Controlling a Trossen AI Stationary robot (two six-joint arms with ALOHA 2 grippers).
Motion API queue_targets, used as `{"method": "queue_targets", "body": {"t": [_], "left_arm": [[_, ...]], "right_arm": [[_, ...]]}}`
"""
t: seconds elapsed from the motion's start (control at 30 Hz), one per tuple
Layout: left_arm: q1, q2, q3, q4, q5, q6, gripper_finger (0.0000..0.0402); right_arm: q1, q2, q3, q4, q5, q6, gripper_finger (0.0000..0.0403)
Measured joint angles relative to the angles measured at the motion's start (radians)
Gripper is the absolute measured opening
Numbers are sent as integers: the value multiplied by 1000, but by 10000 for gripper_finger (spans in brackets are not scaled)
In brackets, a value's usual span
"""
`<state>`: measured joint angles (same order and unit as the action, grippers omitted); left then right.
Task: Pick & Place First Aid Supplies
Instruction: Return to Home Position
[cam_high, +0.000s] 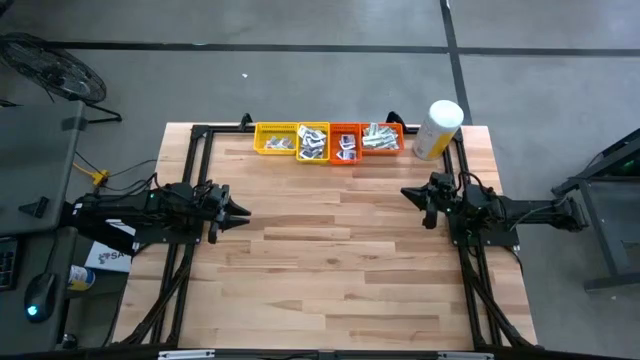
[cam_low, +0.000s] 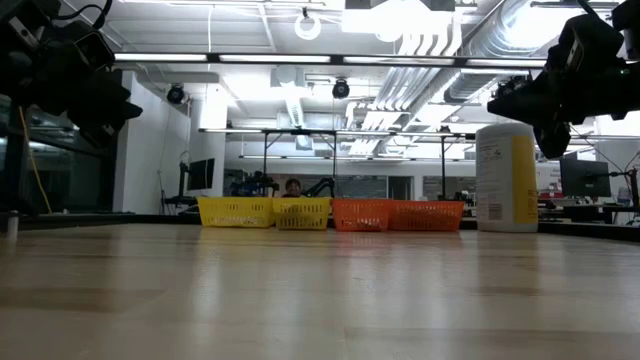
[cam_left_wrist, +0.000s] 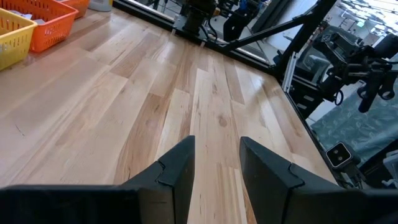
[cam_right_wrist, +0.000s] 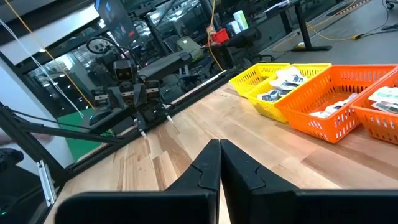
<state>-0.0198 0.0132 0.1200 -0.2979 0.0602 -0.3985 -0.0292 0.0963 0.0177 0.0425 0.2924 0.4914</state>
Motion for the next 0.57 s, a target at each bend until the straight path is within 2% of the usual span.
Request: {"method": "queue_targets", "body": {"t": [0.57], "left_arm": [[0,0,0,0,0,0,127]], "right_arm": [[0,0,0,0,0,-2,3]]}}
